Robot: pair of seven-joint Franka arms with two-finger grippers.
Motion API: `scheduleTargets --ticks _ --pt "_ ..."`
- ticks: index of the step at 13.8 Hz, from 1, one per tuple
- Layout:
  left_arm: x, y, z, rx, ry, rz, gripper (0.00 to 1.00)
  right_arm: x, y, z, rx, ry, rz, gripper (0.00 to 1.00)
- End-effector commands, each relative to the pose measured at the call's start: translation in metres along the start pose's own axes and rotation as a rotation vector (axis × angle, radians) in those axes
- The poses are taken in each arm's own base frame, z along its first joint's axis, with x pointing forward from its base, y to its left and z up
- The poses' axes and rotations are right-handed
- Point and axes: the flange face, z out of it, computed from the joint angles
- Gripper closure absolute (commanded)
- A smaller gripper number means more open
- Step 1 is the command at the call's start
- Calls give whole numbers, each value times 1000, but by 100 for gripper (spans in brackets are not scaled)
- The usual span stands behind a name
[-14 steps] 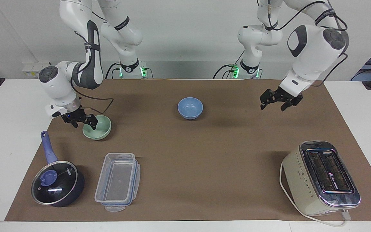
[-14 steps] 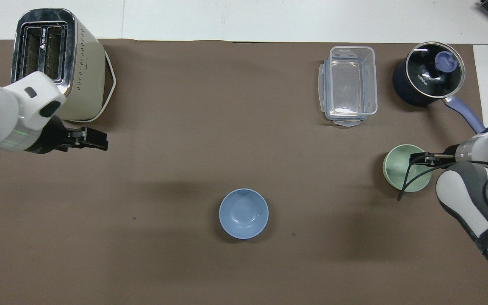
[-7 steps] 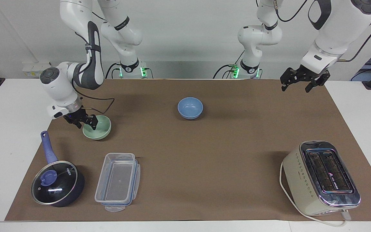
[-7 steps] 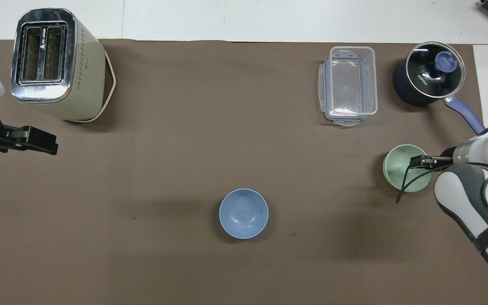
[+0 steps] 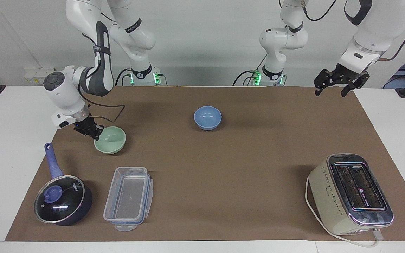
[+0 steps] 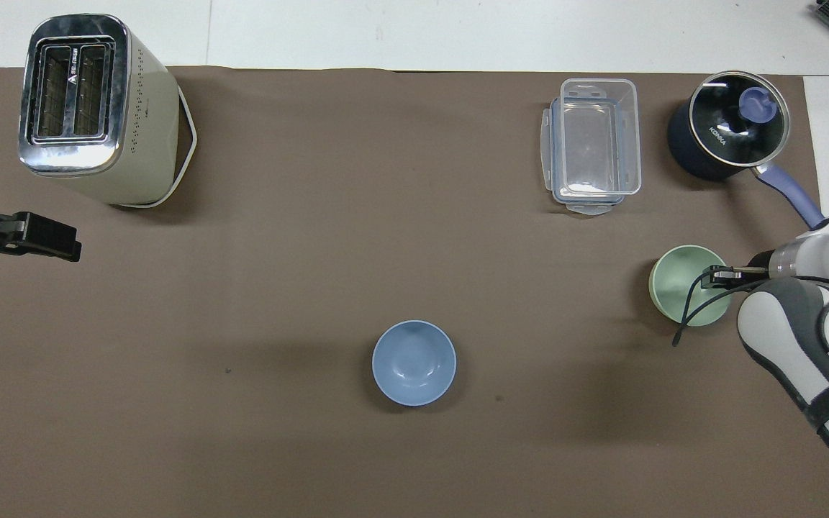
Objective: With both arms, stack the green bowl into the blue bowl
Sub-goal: 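Carry the green bowl with the right gripper over the blue bowl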
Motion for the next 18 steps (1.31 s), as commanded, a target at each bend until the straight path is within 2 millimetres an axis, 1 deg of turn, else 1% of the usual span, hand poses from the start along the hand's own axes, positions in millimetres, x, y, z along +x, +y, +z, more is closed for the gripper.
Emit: scheduleTargets --ticks 1,2,4,5,6,8,9,11,12,13,15,16,18 --pt "-4 -2 -5 16 -6 4 0 -18 -10 -45 2 -12 -31 100" --pt "-4 -2 -5 16 -6 4 0 -25 -29 -60 2 -26 -66 100" --pt "-4 -2 -5 16 -6 4 0 -41 -69 -97 20 -22 -125 100" --pt "-4 -2 -5 16 -6 4 0 -50 -95 -115 17 -25 -172 100" --pt "-4 -2 -5 16 -6 4 0 -57 -117 -127 15 -31 -199 100" --pt "-4 -2 -5 16 -6 4 0 -69 -163 -137 16 -36 -232 100" --pt "-4 -2 -5 16 -6 4 0 -76 -192 -138 15 -34 -250 100" --pt "-3 -3 -5 16 -8 4 0 -92 -259 -150 55 -1 -279 100" --pt "-4 -2 -5 16 -6 4 0 -101 -286 -147 63 -13 -276 100" --pt "-4 -2 -5 16 -6 4 0 -113 -312 -138 60 -30 -288 100" --pt "-4 -2 -5 16 -6 4 0 -134 -370 -118 75 -10 -266 100" --pt "-4 -2 -5 16 -6 4 0 -139 -388 -108 80 -4 -251 100" --pt "-4 -2 -5 16 -6 4 0 -136 -399 -95 92 11 -245 100"
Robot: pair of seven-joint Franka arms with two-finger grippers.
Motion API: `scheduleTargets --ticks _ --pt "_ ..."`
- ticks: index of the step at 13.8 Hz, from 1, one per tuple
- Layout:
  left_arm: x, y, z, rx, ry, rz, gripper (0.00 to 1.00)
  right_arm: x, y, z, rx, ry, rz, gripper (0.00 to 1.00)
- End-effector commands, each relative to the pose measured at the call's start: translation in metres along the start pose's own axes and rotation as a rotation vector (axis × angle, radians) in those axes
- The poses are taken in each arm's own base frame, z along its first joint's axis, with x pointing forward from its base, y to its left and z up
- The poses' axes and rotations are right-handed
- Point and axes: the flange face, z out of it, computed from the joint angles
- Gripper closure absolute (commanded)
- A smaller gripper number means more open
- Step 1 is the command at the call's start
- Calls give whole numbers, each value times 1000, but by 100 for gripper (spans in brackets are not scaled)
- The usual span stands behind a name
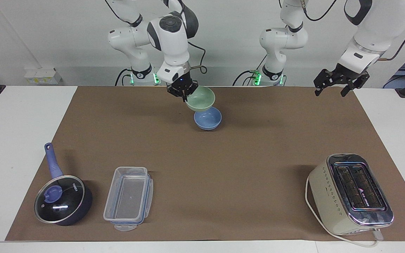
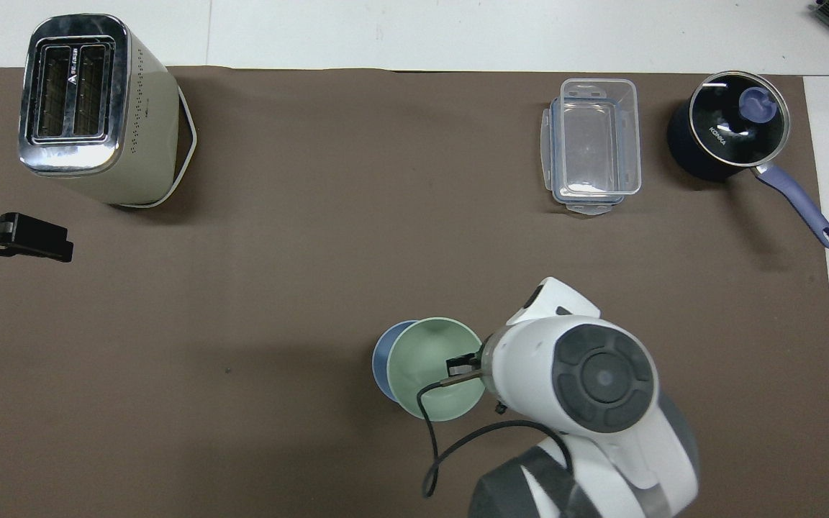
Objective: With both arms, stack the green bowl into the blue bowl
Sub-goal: 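Carry the green bowl with the right gripper over the blue bowl, then lower the green bowl into the blue bowl with the right gripper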
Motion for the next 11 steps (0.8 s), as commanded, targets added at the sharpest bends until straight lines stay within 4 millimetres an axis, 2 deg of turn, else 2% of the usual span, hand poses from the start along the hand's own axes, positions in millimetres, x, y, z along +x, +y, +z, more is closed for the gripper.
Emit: scheduleTargets --ticks 1,2,7,9,11 --pt "-4 -2 -5 16 -6 4 0 13 -11 24 26 4 23 100" --pt "-4 -2 -5 16 -6 4 0 12 -18 33 32 12 38 100" --pt "-3 -3 -5 16 -8 4 0 9 -16 71 20 -23 62 100" --pt "-4 -2 -5 16 -6 4 0 5 -14 78 14 -34 60 100" --pt "-3 -3 -5 16 -8 4 0 11 -9 81 24 -15 69 100"
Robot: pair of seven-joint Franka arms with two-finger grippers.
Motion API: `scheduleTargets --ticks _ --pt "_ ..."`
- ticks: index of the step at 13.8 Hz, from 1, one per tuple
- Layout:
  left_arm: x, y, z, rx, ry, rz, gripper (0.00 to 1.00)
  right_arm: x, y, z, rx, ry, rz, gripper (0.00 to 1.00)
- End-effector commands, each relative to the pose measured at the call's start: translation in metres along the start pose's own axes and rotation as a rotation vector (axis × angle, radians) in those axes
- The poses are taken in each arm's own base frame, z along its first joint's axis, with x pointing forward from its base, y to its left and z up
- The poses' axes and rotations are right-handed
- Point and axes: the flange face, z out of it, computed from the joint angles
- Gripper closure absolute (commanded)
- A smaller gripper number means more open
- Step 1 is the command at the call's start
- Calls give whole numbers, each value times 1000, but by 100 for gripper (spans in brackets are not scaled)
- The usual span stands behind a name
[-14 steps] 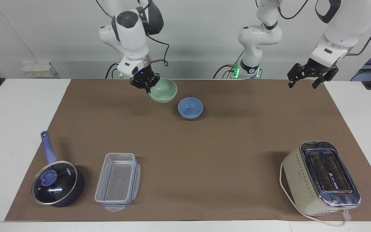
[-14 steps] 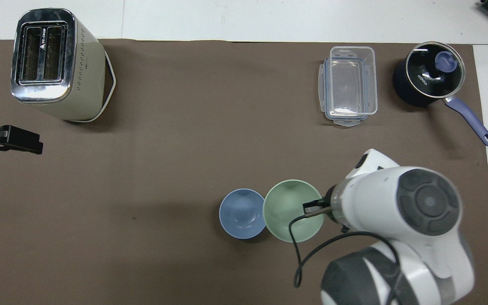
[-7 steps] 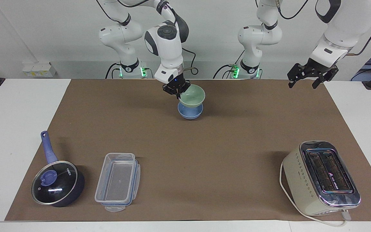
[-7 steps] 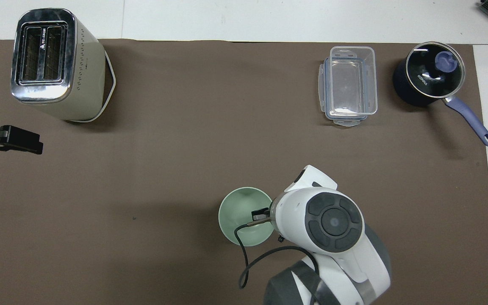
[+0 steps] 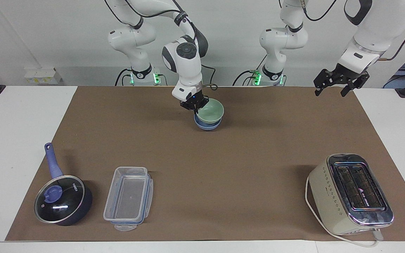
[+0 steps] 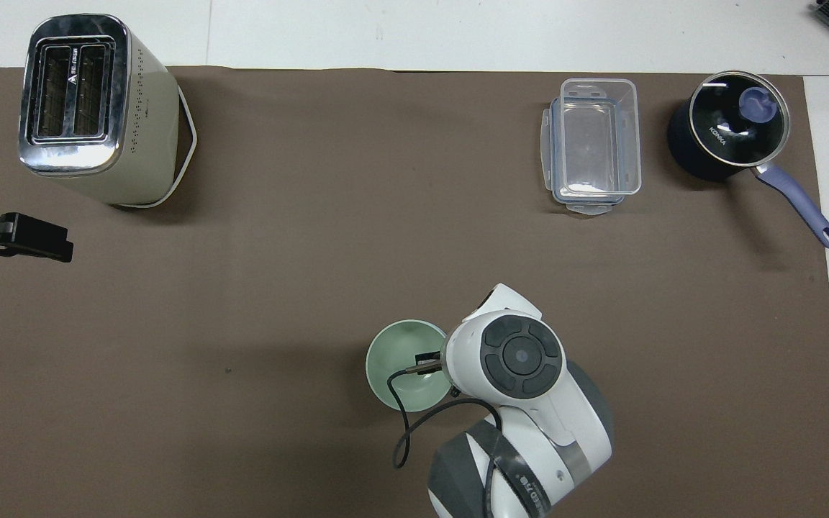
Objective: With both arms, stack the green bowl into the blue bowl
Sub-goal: 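Lower the green bowl into the blue bowl with the right gripper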
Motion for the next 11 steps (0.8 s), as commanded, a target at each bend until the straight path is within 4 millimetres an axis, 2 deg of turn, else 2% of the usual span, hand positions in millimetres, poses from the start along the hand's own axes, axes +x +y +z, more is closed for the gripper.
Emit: scheduleTargets --ticks 1,6,8,10,11 --pt "-4 -2 -5 16 -6 4 0 2 6 2 23 21 33 100" --pt "-4 -2 -6 16 -6 4 0 0 9 21 21 14 46 100" --pt "-4 -2 -5 16 -6 4 0 0 9 22 20 13 49 99" --pt "-4 -2 -6 16 -6 4 0 2 7 20 22 13 66 47" --pt "-4 -2 -6 16 -6 4 0 3 7 19 23 14 84 39"
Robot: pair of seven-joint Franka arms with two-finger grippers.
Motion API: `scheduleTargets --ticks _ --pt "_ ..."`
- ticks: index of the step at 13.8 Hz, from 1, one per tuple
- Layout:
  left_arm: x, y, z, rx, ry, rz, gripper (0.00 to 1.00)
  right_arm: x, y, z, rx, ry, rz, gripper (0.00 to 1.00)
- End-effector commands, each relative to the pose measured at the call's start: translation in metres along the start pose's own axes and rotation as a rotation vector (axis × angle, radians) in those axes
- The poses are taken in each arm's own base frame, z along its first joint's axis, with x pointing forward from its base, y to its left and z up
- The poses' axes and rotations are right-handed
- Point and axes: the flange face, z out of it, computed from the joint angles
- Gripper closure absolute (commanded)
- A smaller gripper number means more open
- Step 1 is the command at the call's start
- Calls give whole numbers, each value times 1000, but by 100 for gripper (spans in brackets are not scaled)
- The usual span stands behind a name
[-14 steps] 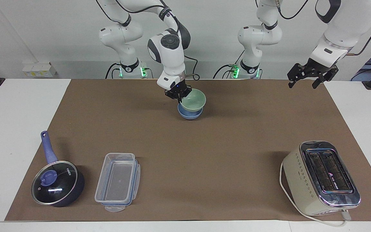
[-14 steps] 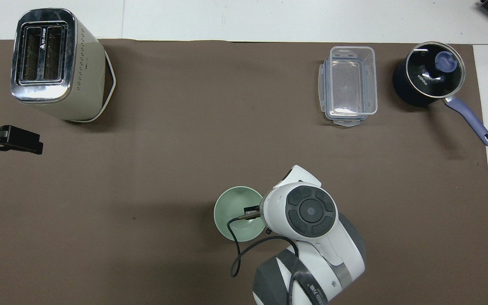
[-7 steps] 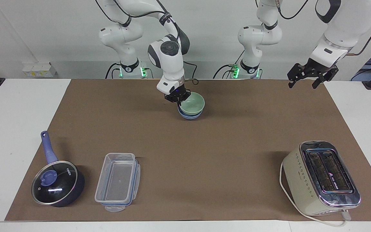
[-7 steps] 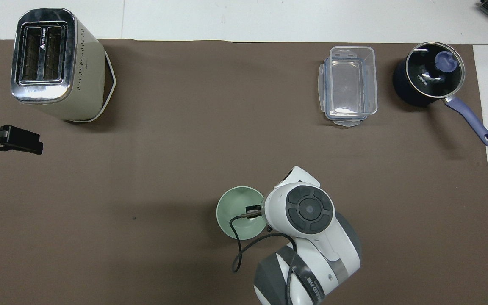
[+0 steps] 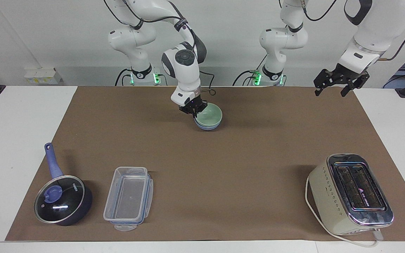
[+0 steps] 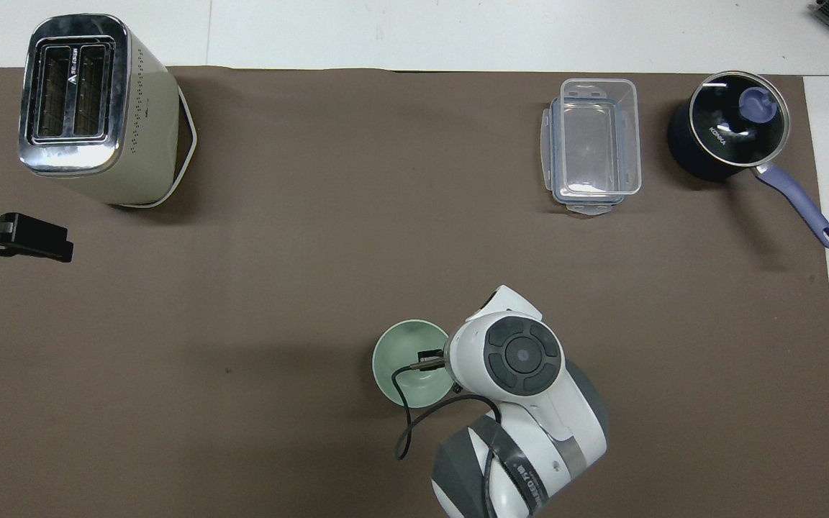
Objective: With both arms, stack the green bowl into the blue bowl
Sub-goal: 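Lower the green bowl into the blue bowl with the right gripper, then open the right gripper and withdraw it away from the bowls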
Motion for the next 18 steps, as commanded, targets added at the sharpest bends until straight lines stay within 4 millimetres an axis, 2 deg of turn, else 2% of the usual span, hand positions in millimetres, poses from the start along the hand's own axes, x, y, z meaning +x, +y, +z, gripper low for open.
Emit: scheduleTargets --ticks 1,3,7,10,11,13,15,18 --pt "-4 -2 -6 16 -6 4 0 6 -3 -11 28 21 54 25" --pt "-4 -2 -6 16 -6 4 0 14 1 -33 39 46 65 0" --pt "-4 -2 -6 16 -6 4 0 36 68 -111 40 113 110 0" --pt "-4 -2 -6 16 -6 4 0 67 155 -210 33 150 182 0" --pt "-4 -2 -6 16 -6 4 0 75 181 -230 25 151 174 0" --pt "-4 -2 -6 16 -6 4 0 87 222 -254 16 157 162 0" --pt "-4 -2 -6 16 -6 4 0 96 244 -280 5 148 184 0" --pt "-4 -2 -6 16 -6 4 0 107 255 -310 -85 101 179 0"
